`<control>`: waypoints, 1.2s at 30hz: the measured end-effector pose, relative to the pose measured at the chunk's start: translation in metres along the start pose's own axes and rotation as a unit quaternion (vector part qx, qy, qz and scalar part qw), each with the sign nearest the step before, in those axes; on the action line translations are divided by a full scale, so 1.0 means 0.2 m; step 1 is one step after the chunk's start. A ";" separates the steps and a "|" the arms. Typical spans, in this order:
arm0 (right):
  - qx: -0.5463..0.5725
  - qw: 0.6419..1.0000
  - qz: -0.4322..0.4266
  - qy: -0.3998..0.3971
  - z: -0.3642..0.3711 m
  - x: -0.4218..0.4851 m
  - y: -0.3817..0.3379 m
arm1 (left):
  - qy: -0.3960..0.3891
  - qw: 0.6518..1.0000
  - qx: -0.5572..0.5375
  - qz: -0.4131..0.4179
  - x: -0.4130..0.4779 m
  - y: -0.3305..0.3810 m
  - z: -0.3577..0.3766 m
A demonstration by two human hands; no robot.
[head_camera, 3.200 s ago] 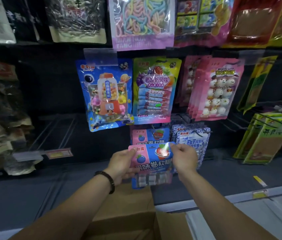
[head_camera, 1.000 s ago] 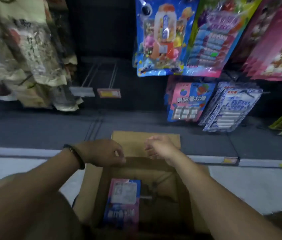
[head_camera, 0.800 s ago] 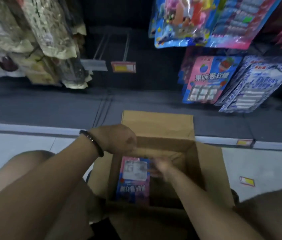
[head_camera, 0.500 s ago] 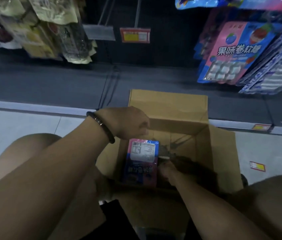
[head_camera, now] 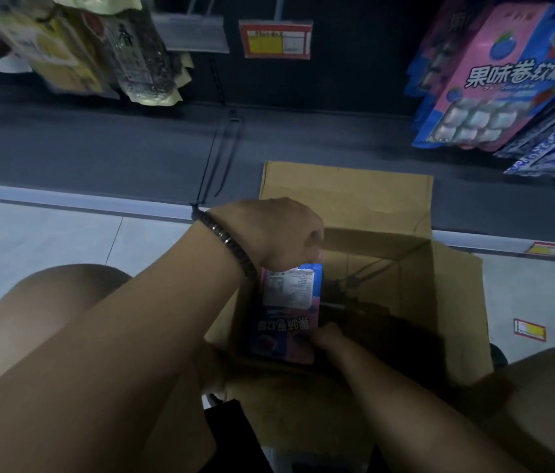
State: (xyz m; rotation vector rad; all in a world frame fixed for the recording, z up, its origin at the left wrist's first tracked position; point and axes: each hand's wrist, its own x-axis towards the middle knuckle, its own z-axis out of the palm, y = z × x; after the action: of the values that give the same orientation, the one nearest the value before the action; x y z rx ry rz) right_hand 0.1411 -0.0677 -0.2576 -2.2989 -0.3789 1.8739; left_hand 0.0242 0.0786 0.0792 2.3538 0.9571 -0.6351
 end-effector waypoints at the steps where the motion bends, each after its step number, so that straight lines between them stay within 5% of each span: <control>1: -0.002 1.000 -0.007 -0.006 0.01 0.00 -0.01 | -0.005 1.000 0.003 -0.002 0.00 0.00 0.00; 10: 0.043 0.989 -0.136 0.029 -0.08 -0.12 -0.16 | -0.039 0.998 0.053 -0.023 -0.04 -0.01 -0.02; 22: 0.094 0.953 -0.289 0.023 -0.58 -0.89 -0.41 | -0.066 0.993 0.082 -0.059 -0.12 -0.07 0.05; 27: 0.145 0.936 -0.319 0.000 -0.88 -1.24 -0.55 | -0.047 0.998 0.047 0.005 -0.08 -0.02 0.07; 32: 0.230 0.914 -0.328 -0.061 -1.05 -1.41 -0.60 | 0.046 0.989 -0.086 0.107 0.00 0.02 0.07; 36: 0.268 0.905 -0.323 -0.065 -1.08 -1.41 -0.62 | 0.236 0.949 -0.154 0.139 0.03 0.06 0.05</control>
State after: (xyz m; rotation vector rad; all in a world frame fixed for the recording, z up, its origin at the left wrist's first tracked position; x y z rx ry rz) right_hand 0.2869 -0.0217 0.0852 -1.4530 -0.4901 1.5344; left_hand 0.0347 0.0683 0.0713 2.3272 0.8162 0.1907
